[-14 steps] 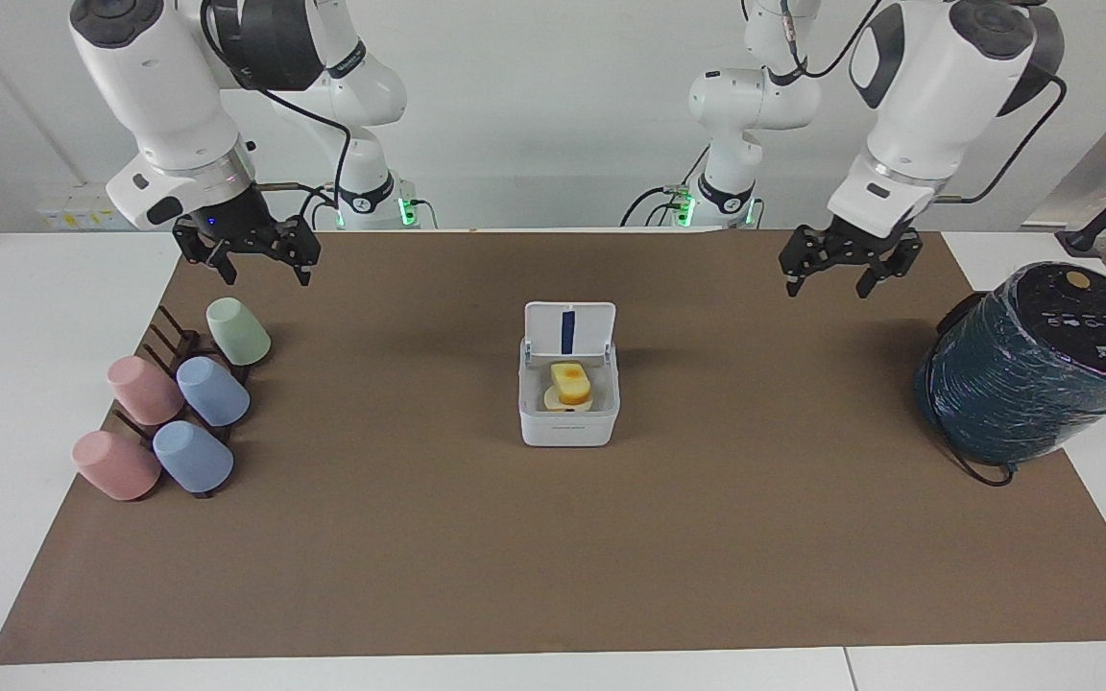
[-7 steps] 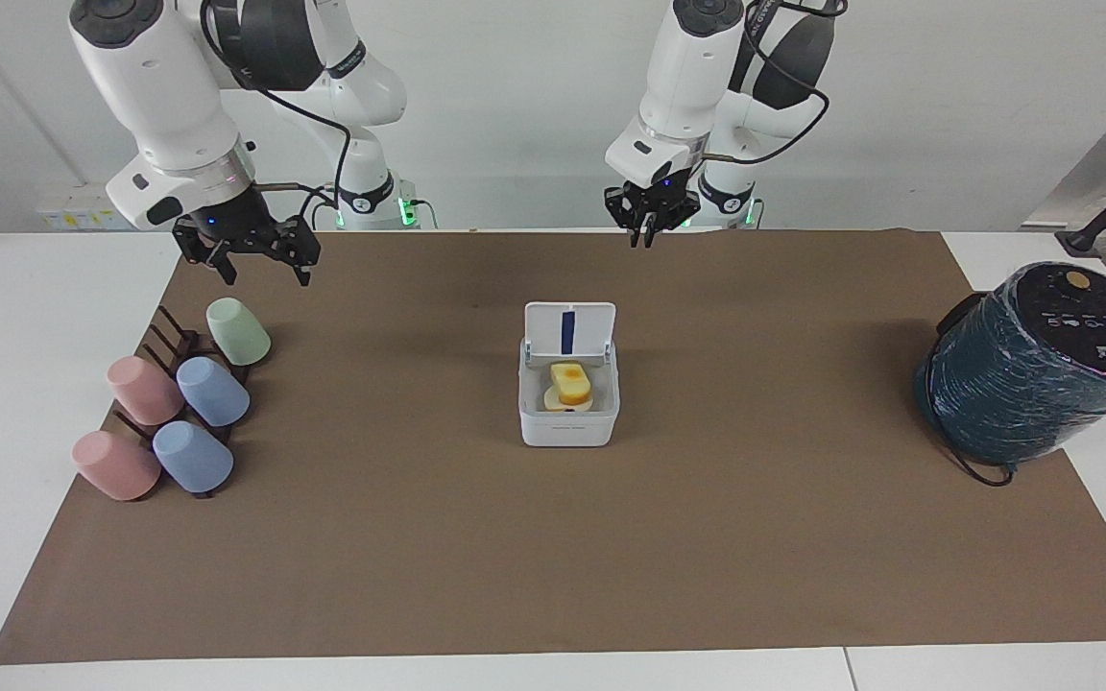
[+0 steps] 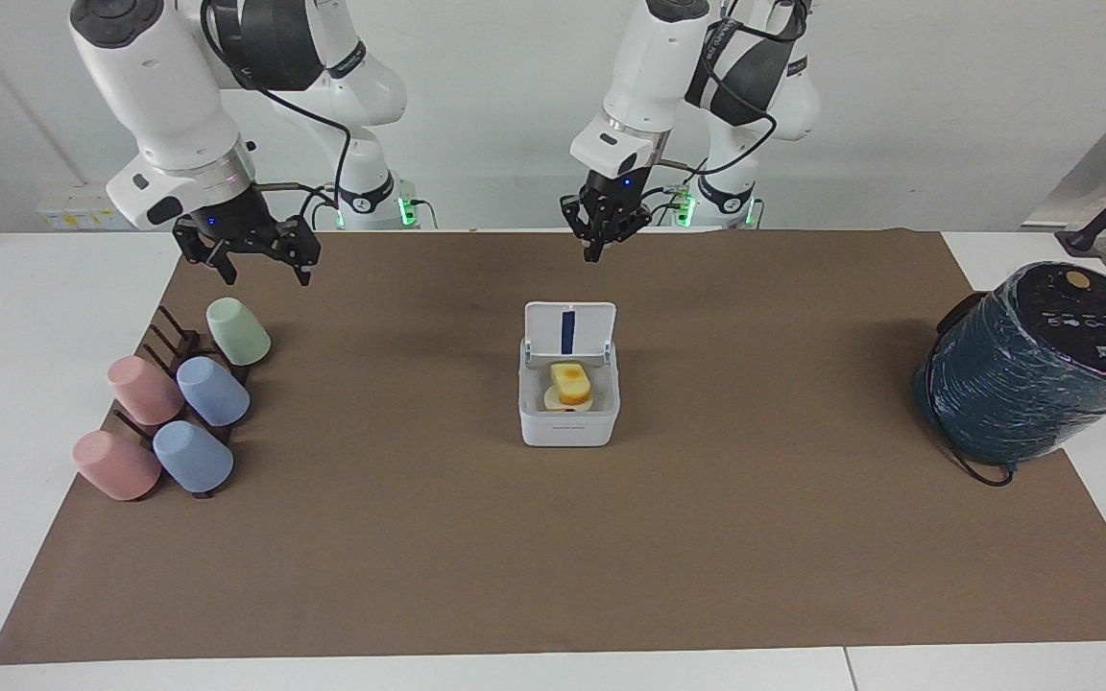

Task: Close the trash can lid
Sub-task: 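Reach the left gripper over the trash can to its raised lid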

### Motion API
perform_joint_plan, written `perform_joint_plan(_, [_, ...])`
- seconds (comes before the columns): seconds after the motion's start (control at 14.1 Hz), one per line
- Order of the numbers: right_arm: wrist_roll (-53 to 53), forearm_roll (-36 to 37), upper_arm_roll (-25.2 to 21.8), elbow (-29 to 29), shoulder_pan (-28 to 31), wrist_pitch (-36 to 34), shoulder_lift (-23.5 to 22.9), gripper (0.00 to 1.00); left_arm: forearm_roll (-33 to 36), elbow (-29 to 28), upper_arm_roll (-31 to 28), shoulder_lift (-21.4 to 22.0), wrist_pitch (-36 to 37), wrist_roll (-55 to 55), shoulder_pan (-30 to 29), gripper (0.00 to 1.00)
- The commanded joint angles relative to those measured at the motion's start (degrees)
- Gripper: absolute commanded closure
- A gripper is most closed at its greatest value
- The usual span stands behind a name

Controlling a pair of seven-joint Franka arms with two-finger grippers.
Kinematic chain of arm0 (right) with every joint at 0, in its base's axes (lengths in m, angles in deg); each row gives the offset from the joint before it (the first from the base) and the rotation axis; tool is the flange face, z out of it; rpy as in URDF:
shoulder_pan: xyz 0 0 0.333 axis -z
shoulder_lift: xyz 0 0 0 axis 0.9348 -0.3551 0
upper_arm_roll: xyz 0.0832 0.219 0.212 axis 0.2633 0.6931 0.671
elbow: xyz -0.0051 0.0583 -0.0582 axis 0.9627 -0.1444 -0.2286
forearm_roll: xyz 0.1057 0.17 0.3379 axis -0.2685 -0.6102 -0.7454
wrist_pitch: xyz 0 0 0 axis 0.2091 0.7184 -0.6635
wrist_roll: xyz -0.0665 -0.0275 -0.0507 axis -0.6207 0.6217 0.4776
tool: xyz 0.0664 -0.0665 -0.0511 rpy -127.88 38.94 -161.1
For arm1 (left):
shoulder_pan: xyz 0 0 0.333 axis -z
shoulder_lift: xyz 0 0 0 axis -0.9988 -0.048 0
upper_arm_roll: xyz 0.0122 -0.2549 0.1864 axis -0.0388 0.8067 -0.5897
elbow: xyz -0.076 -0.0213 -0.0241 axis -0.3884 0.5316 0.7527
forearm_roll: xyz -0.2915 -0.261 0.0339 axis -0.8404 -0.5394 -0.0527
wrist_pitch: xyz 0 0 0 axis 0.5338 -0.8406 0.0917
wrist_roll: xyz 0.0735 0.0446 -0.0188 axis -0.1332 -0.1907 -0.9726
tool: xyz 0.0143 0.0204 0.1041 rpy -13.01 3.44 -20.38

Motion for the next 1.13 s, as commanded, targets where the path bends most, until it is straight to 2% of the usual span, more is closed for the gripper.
perform_joint_plan(0.0, [1.4, -1.1, 0.3, -0.5, 0.8, 0.2, 0.4, 0.0, -1.3, -1.1, -0.8, -2.4, -5.1, 0.4, 0.8, 0.91])
perform_joint_plan(0.28, [1.4, -1.1, 0.3, -0.5, 0.8, 0.2, 0.4, 0.0, -1.4, -1.0, -0.8, -4.8, -10.0, 0.4, 0.7, 0.91])
perform_joint_plan(0.71, [1.4, -1.1, 0.3, -0.5, 0.8, 0.2, 0.4, 0.0, -1.4, -0.3, -1.0, -10.3, -23.3, -0.2, -1.7, 0.91])
perform_joint_plan(1.06, [1.4, -1.1, 0.3, -0.5, 0.7, 0.2, 0.4, 0.0, -1.4, -0.3, -1.0, -12.8, -27.5, -0.6, -4.2, 0.91])
